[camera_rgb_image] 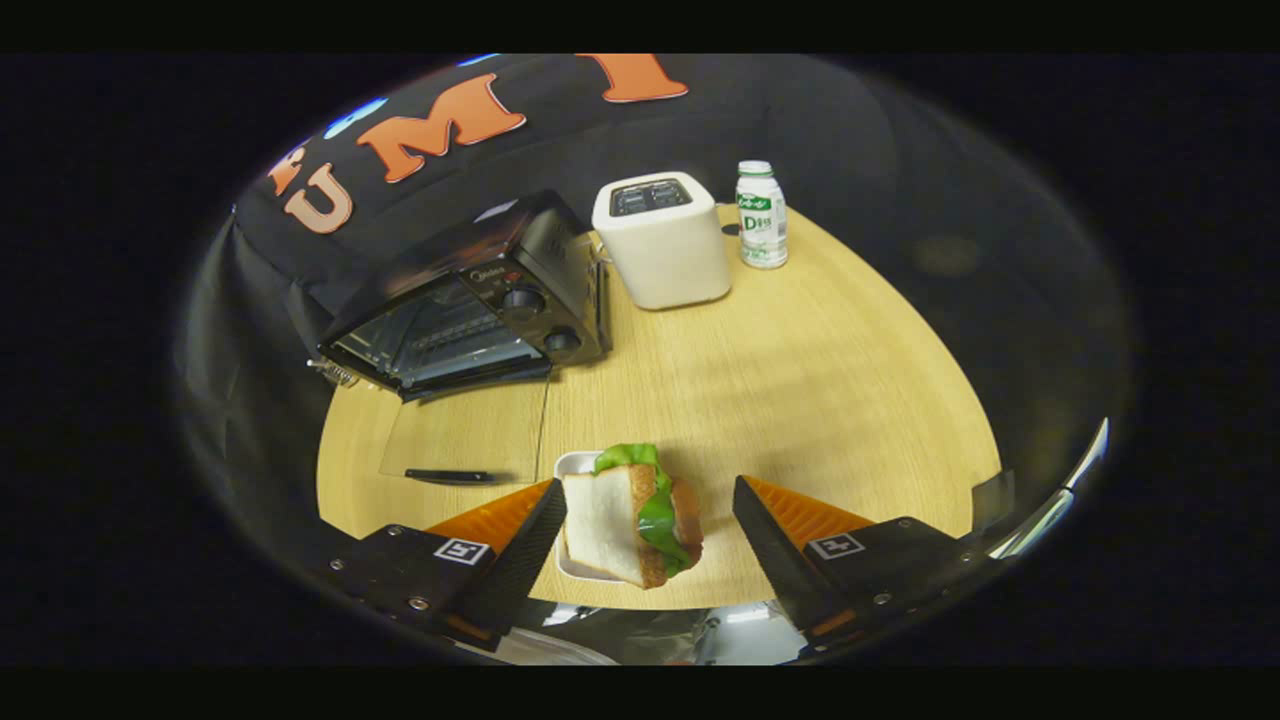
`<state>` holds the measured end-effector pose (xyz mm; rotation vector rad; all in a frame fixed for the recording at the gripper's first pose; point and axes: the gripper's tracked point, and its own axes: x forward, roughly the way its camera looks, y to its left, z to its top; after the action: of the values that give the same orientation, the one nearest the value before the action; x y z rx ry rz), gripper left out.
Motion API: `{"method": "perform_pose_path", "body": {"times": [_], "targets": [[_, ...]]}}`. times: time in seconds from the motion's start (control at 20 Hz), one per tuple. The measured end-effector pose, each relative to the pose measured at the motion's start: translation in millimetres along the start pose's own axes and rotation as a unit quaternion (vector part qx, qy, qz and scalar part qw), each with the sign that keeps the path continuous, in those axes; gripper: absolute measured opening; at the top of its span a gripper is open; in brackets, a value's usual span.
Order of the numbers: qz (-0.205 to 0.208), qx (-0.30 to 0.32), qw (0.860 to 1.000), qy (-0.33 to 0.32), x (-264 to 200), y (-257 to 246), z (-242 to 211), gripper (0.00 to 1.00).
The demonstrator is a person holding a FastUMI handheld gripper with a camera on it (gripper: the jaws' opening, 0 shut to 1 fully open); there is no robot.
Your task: Open the toaster oven, put the food inside, and close the toaster oven door.
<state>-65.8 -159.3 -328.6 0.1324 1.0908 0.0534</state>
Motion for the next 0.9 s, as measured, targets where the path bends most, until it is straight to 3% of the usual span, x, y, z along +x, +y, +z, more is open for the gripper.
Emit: {"method": "perform_pose_path", "body": {"times": [0.25,0.45,0.6,0.9], "targets": [[0.039,0.001,0.996,0.081,11,-1,-30,0.96],[0.047,0.011,0.993,0.109,19,-6,-30,0.75],[0.062,0.023,0.991,0.113,18,-3,-23,0.53],[0.086,0.012,0.991,0.106,3,11,-16,0.25]]}}
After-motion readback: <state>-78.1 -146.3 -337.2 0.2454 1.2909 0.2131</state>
